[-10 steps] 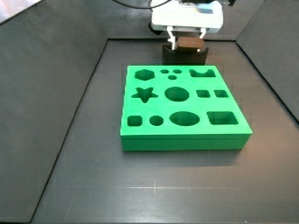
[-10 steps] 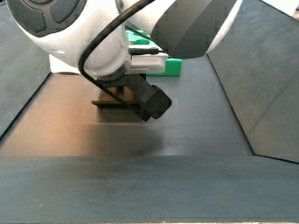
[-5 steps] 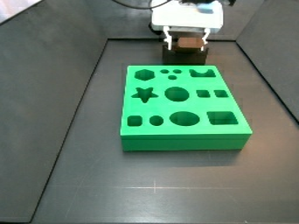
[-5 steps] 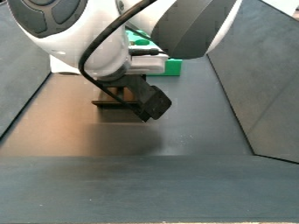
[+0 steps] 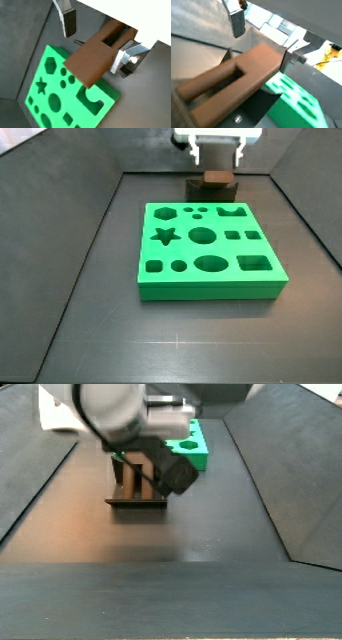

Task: Pick up the square-circle object. Move up. Place the square-circle object on the fixture. Regrasp the square-circle object. Move to above the board. Insert the square-circle object.
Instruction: Regrasp the square-circle object.

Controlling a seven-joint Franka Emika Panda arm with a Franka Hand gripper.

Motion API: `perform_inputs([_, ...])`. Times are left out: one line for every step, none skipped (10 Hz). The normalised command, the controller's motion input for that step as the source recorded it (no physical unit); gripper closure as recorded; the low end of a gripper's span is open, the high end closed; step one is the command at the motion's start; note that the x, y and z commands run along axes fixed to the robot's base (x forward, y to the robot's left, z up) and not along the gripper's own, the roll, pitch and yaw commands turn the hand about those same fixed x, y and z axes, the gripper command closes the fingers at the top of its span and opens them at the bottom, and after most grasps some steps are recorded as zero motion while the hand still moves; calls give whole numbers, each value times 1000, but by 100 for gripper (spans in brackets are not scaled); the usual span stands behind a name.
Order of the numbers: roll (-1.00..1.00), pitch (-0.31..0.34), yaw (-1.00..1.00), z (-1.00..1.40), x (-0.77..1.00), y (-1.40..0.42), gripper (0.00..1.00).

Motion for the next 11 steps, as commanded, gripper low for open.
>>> perform_inputs([53, 65, -1, 686, -27, 4, 0])
perform_inputs([51, 71, -8, 504, -24, 1, 0])
perform_inputs([45, 70, -14, 324, -24, 4, 0])
perform_inputs([-21, -14, 32, 0, -1000, 0, 0])
perform_inputs([-34, -45, 19, -24, -1000, 0, 0])
perform_inputs([-10, -67, 2, 4, -1000, 0, 0])
perform_inputs([14, -73, 5, 8, -1000, -5, 0])
perform_inputs([50, -79, 13, 4, -1000, -7, 0])
perform_inputs([75, -84, 20, 11, -1000, -12, 0])
perform_inputs([96, -87, 26, 18, -1000, -16, 0])
perform_inputs([109, -89, 32, 21, -1000, -20, 0])
